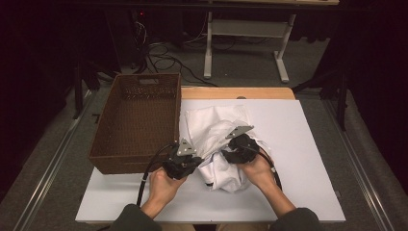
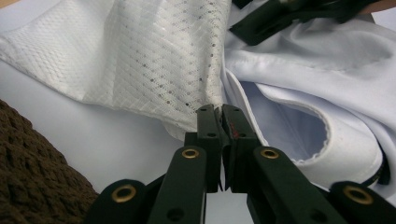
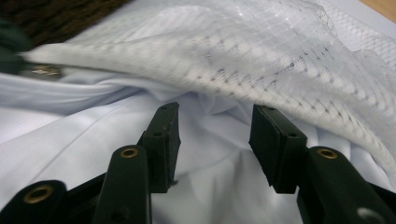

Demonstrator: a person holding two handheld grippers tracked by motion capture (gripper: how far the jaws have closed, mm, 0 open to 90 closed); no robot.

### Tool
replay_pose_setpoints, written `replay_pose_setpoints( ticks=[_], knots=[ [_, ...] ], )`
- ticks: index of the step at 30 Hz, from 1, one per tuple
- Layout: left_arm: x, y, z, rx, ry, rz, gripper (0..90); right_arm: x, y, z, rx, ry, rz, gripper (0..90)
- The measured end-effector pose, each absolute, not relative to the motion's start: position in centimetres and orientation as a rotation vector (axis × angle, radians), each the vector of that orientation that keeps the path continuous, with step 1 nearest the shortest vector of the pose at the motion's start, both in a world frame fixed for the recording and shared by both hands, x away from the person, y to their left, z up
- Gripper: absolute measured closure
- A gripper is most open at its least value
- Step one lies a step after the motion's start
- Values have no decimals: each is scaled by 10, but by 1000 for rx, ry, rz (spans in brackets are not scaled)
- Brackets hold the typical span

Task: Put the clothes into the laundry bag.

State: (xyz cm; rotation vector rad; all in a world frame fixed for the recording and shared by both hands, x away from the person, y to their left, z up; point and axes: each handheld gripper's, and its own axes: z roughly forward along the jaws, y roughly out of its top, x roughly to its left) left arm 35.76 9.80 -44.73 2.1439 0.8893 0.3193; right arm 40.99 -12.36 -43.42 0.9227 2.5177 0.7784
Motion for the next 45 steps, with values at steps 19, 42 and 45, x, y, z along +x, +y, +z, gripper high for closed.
replay_pose_setpoints(
  ticks=[19, 42, 45],
  knots=[
    [359, 96, -452, 2160, 896, 311, 867, 357, -125, -425, 736, 2704, 910, 369],
    [358, 94, -452, 2163, 893, 300, 868, 382, -96, -483, 658, 2796, 573, 591],
    [358, 94, -452, 2167, 892, 300, 868, 382, -97, -484, 638, 2788, 580, 778]
  ],
)
